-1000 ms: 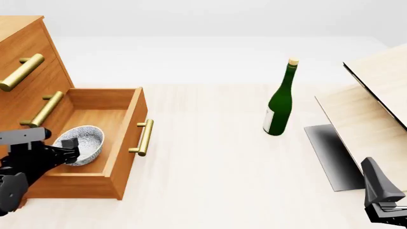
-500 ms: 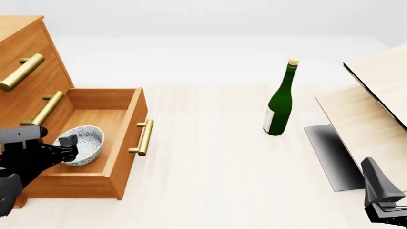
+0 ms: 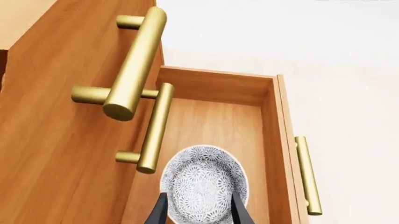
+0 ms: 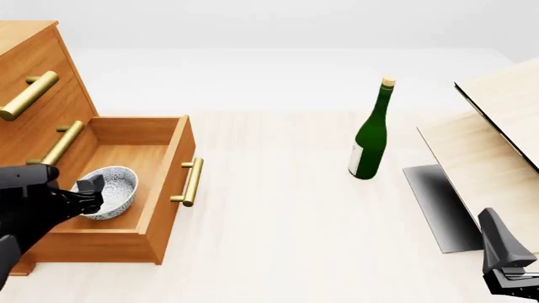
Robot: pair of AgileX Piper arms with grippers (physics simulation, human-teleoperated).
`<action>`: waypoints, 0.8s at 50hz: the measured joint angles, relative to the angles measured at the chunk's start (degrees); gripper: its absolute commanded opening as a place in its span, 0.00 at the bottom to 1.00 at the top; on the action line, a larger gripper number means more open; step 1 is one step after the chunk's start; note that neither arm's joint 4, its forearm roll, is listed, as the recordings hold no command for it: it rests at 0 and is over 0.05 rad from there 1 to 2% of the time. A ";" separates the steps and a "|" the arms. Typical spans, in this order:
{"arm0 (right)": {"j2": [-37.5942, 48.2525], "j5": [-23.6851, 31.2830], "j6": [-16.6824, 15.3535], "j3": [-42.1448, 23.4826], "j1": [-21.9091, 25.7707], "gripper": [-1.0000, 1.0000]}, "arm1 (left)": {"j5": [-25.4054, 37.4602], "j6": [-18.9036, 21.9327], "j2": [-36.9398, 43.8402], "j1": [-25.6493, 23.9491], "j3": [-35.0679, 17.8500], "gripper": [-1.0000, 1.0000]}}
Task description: Put the bowl in the bottom drawer of the cabinet and close it.
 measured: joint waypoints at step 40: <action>0.00 0.00 0.00 0.00 0.00 1.00 | 14.38 -2.89 -15.33 -7.35 -1.81 1.00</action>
